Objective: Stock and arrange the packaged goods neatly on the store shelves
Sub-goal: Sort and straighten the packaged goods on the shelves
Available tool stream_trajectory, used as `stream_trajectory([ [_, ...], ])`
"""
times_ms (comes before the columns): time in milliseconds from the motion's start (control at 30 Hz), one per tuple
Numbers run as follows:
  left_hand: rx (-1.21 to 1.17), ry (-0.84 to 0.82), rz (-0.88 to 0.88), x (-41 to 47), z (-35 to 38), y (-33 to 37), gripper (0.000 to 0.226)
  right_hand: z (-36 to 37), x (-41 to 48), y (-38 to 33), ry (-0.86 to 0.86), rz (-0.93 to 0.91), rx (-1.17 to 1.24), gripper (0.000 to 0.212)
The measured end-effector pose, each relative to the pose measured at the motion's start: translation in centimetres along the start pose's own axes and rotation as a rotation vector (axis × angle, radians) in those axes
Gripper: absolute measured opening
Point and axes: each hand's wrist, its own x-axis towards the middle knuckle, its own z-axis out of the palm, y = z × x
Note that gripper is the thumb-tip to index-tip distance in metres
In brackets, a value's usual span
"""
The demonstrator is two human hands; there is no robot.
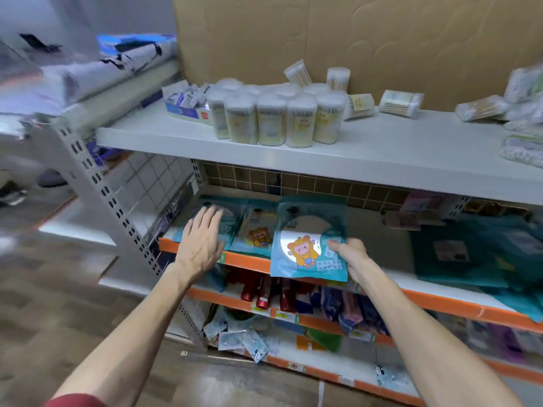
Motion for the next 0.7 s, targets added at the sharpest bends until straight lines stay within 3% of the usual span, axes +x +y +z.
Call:
stream_trajectory([
  [200, -0.053, 0.0, -0.099, 2.0, 1.1, -7.2, 0.06, 8.7, 2.8, -1.0, -0.053, 0.083, 0.022, 0.016],
  [333, -0.045, -0.083, -0.175, 4.8, 1.3, -11.9, 0.053, 15.9, 4.5, -1.9, -0.089, 0.124, 0.049, 0.012],
  [500, -0.028, -0.161, -0.236, 8.1, 1.6, -15.6, 0.082, 23.6, 6.5, -1.1, -0.102, 0.12, -0.029, 0.017],
  [600, 0.005, -0.159, -0.202, 9.4, 2.4, -16.4, 0.083, 26.4, 7.2, -0.8, -0.087, 0.149, -0.006, 0.018],
  [700, -0.108, -0.157, -0.158, 10.1, 3.7, -16.5, 0.077, 28.4, 8.2, -0.7, -0.065, 0.145, -0.013, 0.018],
])
